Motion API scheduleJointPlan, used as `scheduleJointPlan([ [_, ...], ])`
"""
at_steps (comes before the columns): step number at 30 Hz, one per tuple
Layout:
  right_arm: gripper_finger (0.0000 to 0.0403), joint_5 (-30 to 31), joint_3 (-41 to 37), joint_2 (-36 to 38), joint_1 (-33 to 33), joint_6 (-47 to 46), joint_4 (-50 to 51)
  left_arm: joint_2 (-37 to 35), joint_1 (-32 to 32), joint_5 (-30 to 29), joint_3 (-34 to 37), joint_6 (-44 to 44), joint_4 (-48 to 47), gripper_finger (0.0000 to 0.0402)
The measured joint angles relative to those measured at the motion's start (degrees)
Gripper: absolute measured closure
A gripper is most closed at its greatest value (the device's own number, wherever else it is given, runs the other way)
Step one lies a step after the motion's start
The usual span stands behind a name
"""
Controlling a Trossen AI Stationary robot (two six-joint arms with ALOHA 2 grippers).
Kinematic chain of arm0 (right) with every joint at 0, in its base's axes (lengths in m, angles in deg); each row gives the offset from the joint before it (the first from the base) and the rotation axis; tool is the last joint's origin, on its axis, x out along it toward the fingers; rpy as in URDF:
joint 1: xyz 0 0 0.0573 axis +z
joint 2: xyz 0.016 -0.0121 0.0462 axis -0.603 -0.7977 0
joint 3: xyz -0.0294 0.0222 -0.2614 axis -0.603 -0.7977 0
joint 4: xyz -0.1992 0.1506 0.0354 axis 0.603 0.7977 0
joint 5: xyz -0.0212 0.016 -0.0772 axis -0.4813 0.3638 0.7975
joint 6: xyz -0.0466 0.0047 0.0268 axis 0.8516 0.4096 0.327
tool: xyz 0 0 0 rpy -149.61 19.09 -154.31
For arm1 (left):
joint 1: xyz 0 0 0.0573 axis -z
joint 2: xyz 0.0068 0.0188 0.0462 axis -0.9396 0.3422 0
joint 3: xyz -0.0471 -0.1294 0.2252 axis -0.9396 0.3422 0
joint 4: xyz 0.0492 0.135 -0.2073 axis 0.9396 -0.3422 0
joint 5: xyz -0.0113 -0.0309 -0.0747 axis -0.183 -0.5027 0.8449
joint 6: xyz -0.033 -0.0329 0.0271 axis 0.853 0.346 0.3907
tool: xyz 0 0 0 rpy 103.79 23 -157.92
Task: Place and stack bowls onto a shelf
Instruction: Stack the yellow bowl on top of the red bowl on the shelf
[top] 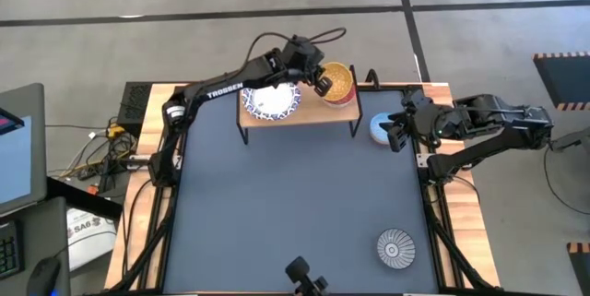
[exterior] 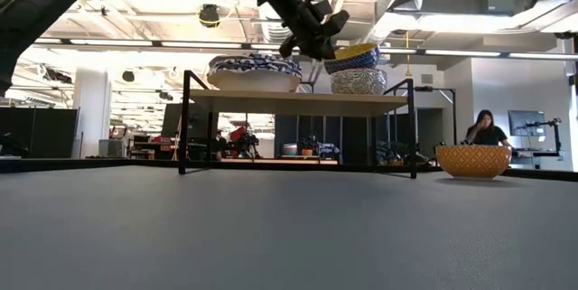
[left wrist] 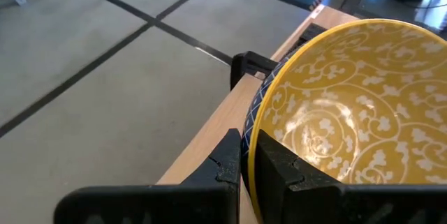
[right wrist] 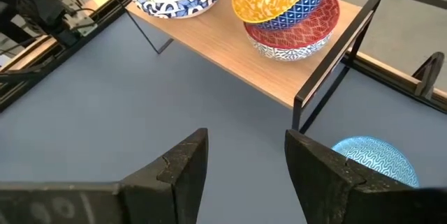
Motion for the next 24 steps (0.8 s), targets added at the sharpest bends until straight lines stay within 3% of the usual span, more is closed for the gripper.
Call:
scheduleJointPlan([
  [5, 0.0188, 0.26, 0.00, 0.02, -0.02, -0.01, 0.37, 0.00, 0.01, 2.32, 0.02, 0.00, -0.06, 0.0389],
  [12, 0.0188, 0.27, 0.00, 0.00, -0.04, -0.12, 0.35, 0.00, 0.05, 5.85, 0.09, 0.28, 0.14, 0.0347],
  [24, 0.0188, 0.29, 0.00, 0.00, -0.04, -0.67, 1.00, -0.04, 0.11, 5.80, 0.07, 4.54, 0.31, 0.0290],
])
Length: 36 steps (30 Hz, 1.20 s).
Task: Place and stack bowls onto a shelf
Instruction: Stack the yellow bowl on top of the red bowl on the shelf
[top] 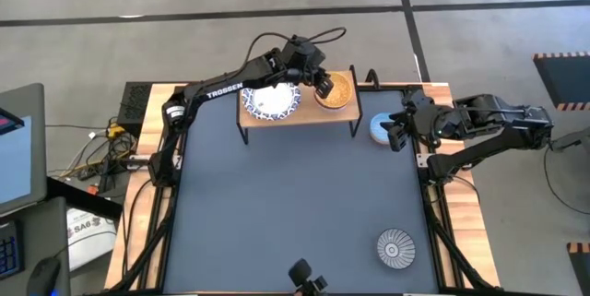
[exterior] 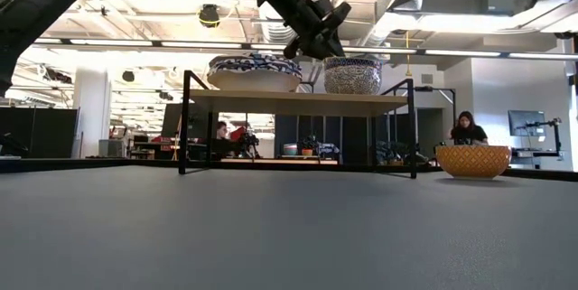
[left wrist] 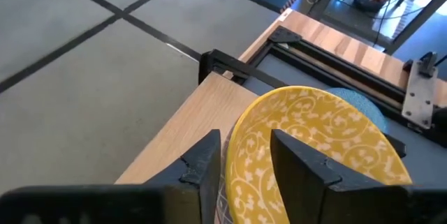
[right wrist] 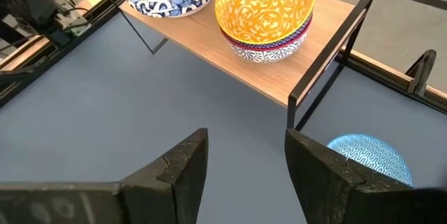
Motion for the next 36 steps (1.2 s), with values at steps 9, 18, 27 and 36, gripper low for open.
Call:
scheduleJointPlan([
  [9, 0.0188, 0.00, 0.00, -0.02, 0.00, 0.02, 0.04, -0.13, -1.39, -3.98, -0.54, 0.52, -2.31, 0.0287],
  [18, 0.0188, 1.16, 0.00, -0.02, 0.00, 0.04, 0.90, -0.13, -1.33, -5.22, 0.26, -0.12, -5.80, 0.0287],
  [27, 0.0188, -0.85, -9.50, 0.91, -2.82, -5.23, 1.49, -0.13, -1.22, -3.50, -3.81, -0.10, -6.11, 0.0287],
  [36, 0.0188, -2.54, -17.61, 2.35, -3.15, -10.18, -3.14, -0.15, -0.02, -2.83, -3.30, -2.50, -3.29, 0.0287],
])
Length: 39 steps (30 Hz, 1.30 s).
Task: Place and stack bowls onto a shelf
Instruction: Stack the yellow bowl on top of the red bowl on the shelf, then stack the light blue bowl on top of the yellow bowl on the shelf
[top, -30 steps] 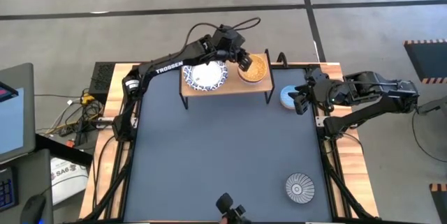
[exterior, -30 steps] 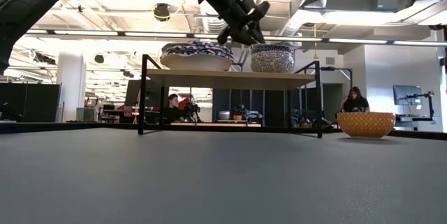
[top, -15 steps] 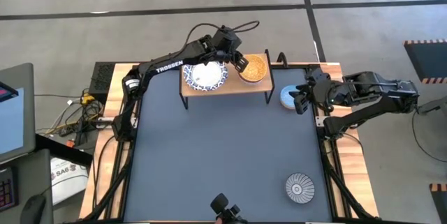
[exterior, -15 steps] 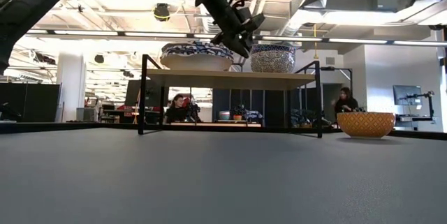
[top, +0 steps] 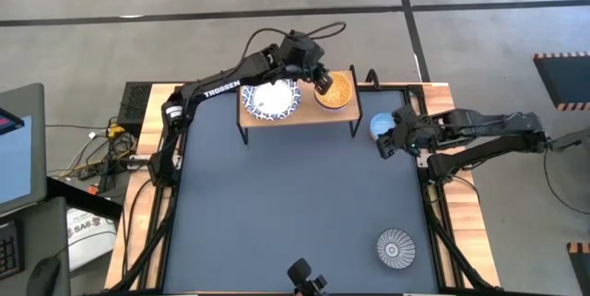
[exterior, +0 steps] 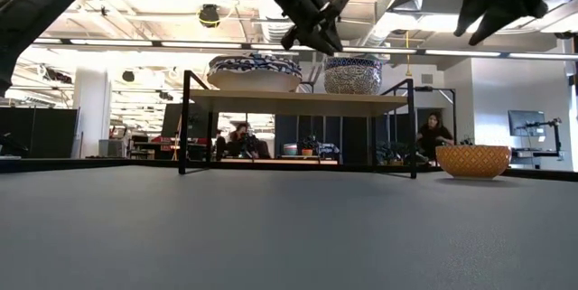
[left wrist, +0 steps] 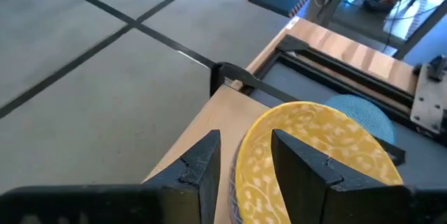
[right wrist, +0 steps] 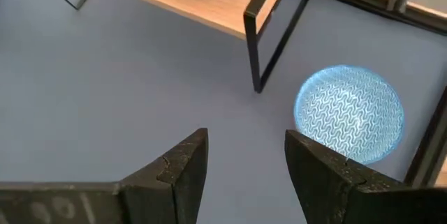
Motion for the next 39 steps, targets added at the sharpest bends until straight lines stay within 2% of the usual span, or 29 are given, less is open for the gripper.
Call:
scheduleJointPlan([
  [4, 0.0188, 0.08, -0.23, 0.33, -0.01, -0.12, -1.30, 0.24, -0.37, -1.75, 1.82, -0.02, -2.00, 0.0287],
  [11, 0.0188, 0.75, -0.20, 0.40, -0.01, -0.27, -2.69, 0.11, -0.90, -1.33, 4.08, 0.30, -2.06, 0.0287],
  [19, 0.0188, 1.23, -0.20, 0.35, -0.02, -0.76, -3.72, 0.11, -0.74, 1.29, 3.74, 0.37, -1.52, 0.0287],
  [25, 0.0188, 2.29, -0.18, -0.38, -0.97, -2.92, -1.85, 0.11, -0.98, 1.21, 0.94, -0.98, 0.10, 0.0287],
  [39, 0.0188, 1.05, -0.15, -3.00, -5.13, -3.29, -0.41, 0.11, -3.60, 1.25, 0.72, -1.32, -1.00, 0.0287],
])
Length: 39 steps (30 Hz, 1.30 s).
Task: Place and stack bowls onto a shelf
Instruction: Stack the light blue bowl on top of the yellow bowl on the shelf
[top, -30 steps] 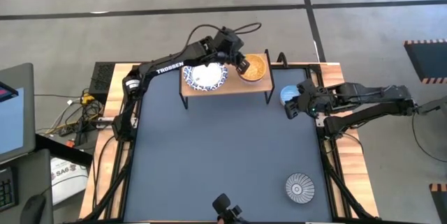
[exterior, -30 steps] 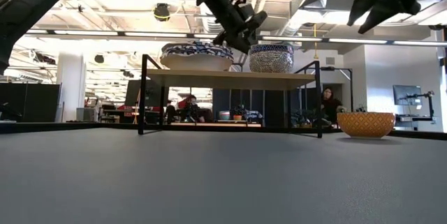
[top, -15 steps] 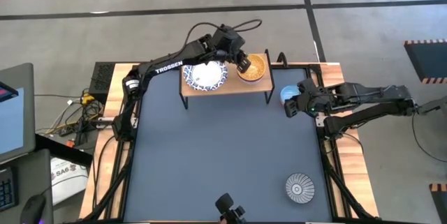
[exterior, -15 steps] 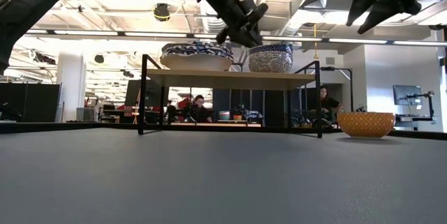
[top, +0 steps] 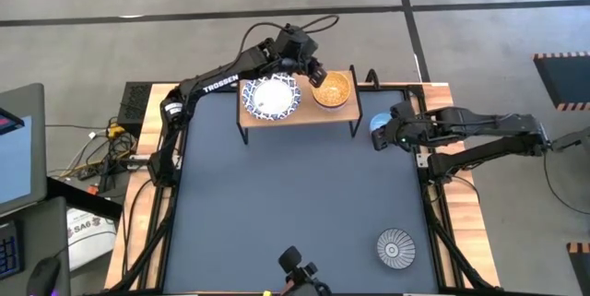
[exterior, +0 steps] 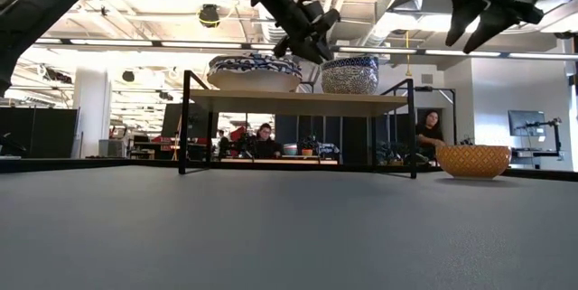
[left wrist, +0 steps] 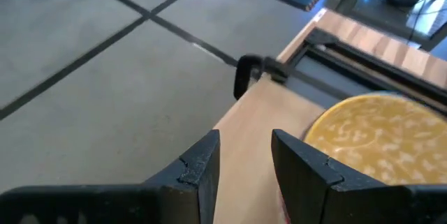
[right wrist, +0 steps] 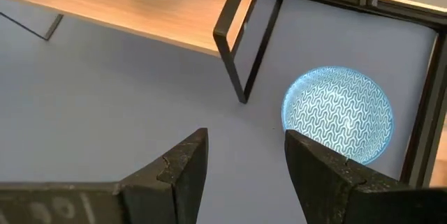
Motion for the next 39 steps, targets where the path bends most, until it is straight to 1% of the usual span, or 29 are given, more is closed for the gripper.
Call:
scheduleJointPlan([
  [2, 0.0188, -0.09, -0.01, -0.55, -1.41, -0.68, 2.81, 0.00, 0.01, 0.19, 0.00, 0.14, -1.35, 0.0287],
  [6, 0.0188, -0.74, -0.01, -2.97, -6.86, -1.39, 8.99, -1.60, 0.30, 3.55, 0.00, 0.27, -2.43, 0.0287],
  [10, 0.0188, -3.38, -0.01, -4.98, -14.46, 4.30, 9.59, -4.28, 0.57, 4.75, -0.07, 0.25, -3.25, 0.0288],
  [12, 0.0188, -3.29, -0.45, -6.08, -18.61, 6.61, 9.52, -5.26, 0.92, 4.74, -0.07, 0.13, -4.54, 0.0288],
  [15, 0.0192, -4.15, -4.41, -6.62, -26.35, 9.13, 6.05, -6.77, 1.44, 4.65, -0.07, -1.77, -7.21, 0.0288],
  [19, 0.0205, -13.07, -11.77, -6.52, -37.01, 15.83, -3.31, -8.81, 2.08, 4.47, -0.07, -3.55, -11.89, 0.0288],
  [22, 0.0219, -15.67, -15.92, -6.55, -41.85, 17.59, -8.17, -9.33, 2.69, 4.27, -0.07, -4.57, -15.45, 0.0288],
  [29, 0.0246, -15.41, -20.92, -6.99, -47.04, 17.59, -12.75, -9.38, 4.15, 4.13, -0.07, -6.09, -19.37, 0.0288],
  [36, 0.0262, -17.62, -27.41, -7.00, -48.13, 14.77, -21.02, -9.38, 4.91, 4.24, -0.04, -6.02, -19.49, 0.0288],
  [39, 0.0277, -17.77, -30.25, -7.00, -47.82, 12.87, -24.95, -9.38, 4.99, 4.48, -0.04, -4.86, -20.69, 0.0288],
])
